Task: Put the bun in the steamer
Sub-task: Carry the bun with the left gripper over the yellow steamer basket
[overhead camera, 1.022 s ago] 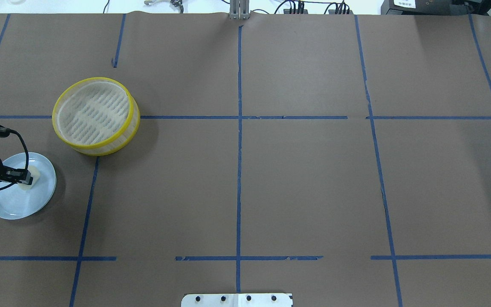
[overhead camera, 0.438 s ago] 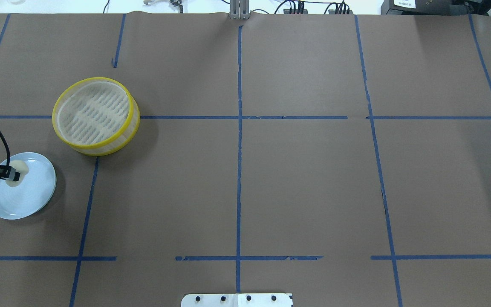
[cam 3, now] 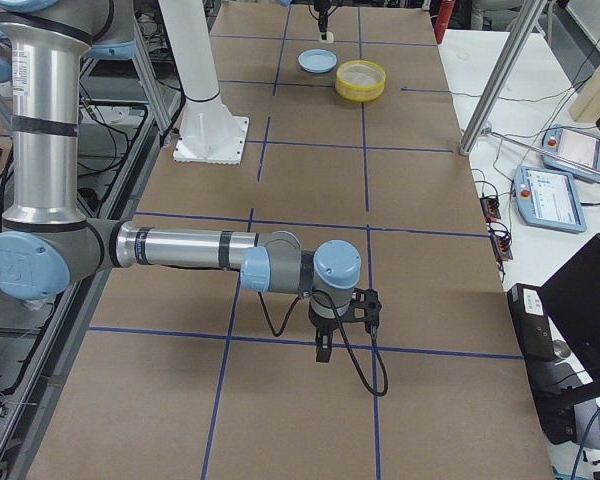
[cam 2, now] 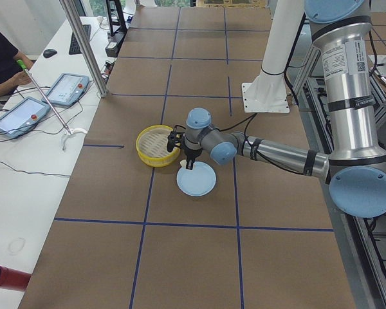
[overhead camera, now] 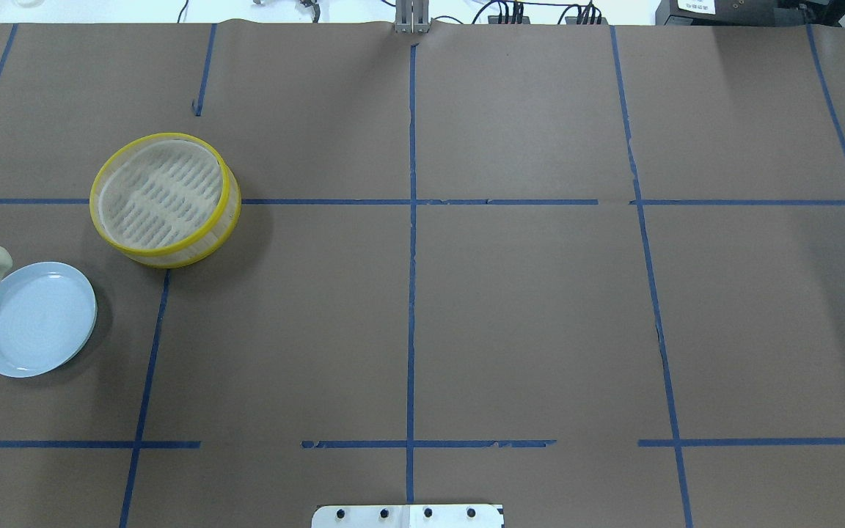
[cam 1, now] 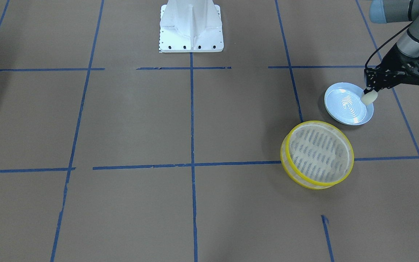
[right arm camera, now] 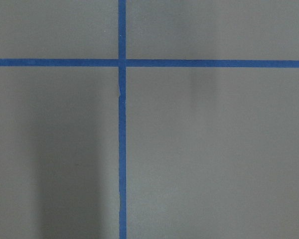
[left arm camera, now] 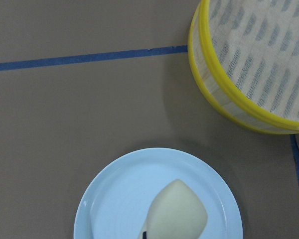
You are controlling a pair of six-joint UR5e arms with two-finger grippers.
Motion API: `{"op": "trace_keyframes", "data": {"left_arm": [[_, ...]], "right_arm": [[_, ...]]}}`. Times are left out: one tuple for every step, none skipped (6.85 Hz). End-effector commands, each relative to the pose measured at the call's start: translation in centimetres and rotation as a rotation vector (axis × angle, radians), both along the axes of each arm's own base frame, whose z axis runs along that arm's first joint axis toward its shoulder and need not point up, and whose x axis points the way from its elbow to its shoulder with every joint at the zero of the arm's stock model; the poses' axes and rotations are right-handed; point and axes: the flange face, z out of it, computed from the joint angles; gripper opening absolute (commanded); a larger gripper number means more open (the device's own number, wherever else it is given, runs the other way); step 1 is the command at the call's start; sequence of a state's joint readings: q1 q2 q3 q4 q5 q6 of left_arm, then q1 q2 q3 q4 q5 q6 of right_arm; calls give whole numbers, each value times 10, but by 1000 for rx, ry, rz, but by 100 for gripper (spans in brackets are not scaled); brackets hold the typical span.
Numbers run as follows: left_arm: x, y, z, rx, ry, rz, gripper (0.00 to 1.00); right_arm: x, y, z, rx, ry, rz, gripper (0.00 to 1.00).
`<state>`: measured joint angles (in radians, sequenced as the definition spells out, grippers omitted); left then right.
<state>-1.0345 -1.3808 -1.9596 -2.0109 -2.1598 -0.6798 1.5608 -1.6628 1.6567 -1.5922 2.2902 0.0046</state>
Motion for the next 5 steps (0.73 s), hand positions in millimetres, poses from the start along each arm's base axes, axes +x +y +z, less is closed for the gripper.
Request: {"op": "trace_keyframes", "data": {"left_arm": [[-3, -54, -60, -16, -49, -6, 26], [8, -82, -95, -17, -66, -5, 26], [19, -104, -119, -21, -69, -5, 26], [34, -132, -138, -24, -71, -3, 26], [50, -156, -145, -39, -71, -6, 26]], "right_arm": [[0, 0, 0, 0, 0, -1, 100], [0, 0, 0, 0, 0, -1, 100], [0, 0, 0, 0, 0, 1, 100], [0, 0, 0, 0, 0, -1, 100], [0, 0, 0, 0, 0, -1, 100]]}}
